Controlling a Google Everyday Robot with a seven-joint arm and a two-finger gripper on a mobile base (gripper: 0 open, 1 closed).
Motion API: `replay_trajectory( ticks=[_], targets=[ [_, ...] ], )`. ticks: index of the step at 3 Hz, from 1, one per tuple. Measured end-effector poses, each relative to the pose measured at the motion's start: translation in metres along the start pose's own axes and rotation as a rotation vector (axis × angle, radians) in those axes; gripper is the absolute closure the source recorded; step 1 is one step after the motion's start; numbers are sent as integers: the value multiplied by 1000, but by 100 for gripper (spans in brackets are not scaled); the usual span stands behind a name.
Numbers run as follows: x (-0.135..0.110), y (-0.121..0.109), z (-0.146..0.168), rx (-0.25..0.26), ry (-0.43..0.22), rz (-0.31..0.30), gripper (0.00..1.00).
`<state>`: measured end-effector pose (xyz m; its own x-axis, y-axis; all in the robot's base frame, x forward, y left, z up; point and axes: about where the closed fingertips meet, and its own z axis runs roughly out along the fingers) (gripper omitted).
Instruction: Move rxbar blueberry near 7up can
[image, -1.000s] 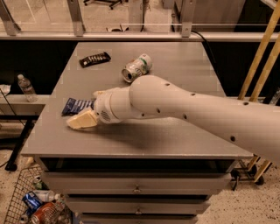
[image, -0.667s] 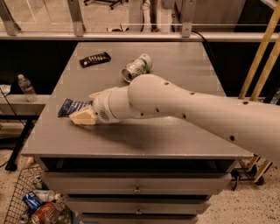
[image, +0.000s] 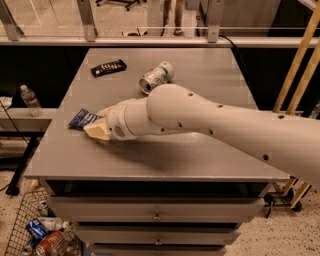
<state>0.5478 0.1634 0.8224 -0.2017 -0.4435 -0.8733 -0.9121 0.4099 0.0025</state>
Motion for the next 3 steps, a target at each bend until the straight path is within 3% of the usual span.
replay_trajectory(
  ticks=[1, 2, 3],
  targets=[
    [-2, -6, -11, -26, -44, 1, 100],
    [2, -25, -44, -16, -81, 11, 100],
    [1, -44, -73, 30, -83, -2, 100]
  ],
)
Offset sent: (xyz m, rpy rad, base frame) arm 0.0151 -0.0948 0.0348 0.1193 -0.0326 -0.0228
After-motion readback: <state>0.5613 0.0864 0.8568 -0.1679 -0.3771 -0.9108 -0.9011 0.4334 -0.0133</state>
